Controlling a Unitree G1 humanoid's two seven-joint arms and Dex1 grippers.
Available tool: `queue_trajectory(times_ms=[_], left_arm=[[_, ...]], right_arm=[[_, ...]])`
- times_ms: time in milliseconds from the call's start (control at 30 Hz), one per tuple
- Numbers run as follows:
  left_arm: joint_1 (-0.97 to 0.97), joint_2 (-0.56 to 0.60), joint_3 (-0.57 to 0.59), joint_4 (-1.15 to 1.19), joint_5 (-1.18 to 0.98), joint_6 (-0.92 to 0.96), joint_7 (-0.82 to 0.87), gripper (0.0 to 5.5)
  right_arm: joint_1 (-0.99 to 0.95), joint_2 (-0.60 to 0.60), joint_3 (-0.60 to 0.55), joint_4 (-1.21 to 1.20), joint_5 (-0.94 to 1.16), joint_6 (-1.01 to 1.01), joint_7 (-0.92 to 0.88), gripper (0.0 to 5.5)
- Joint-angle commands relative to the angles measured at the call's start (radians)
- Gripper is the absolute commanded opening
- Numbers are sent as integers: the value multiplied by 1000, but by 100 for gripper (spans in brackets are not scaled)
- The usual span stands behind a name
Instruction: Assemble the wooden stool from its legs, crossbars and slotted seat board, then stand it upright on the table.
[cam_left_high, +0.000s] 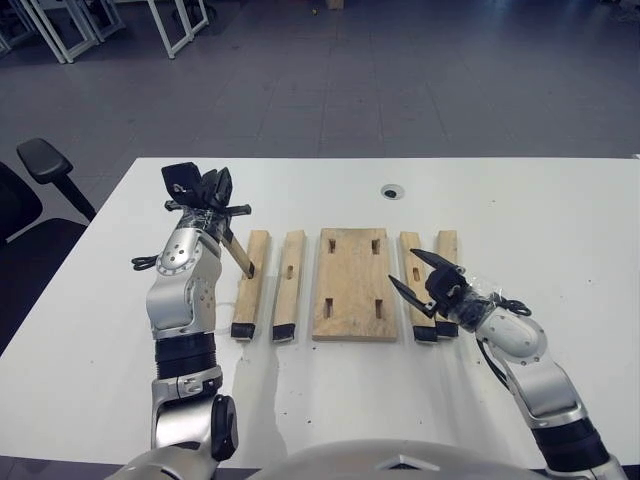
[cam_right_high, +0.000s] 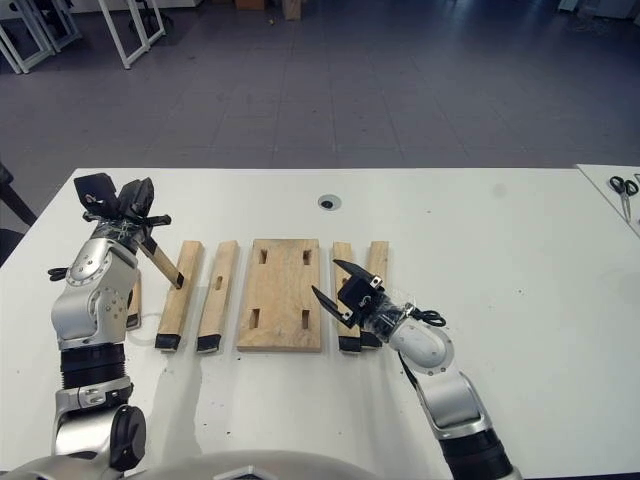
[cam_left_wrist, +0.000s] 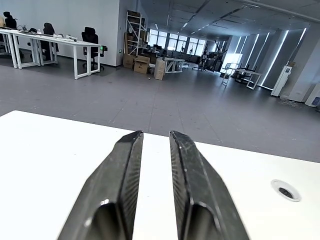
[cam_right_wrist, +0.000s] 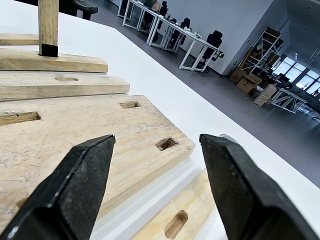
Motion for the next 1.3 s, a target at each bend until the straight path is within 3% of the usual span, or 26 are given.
queue_trajectory(times_ms=[33, 233, 533, 733, 1300], left_arm=[[25, 3, 37, -107, -32, -42, -14, 96], [139, 31, 72, -230, -38, -149, -76, 96], [488, -42, -67, -388, 19, -250, -140, 232], [641, -53, -103, -287, 45, -320, -190, 330], [712, -21, -178, -173, 155, -142, -152, 330]], right_arm=[[6, -1, 4, -8, -9, -6, -2, 311], [21, -2, 10, -14, -11, -4, -5, 311], [35, -4, 5, -20, -11, 2, -11, 311], [36, -4, 3, -22, -10, 9, -14, 311], [27, -8, -3, -13, -5, 14, -8, 311]])
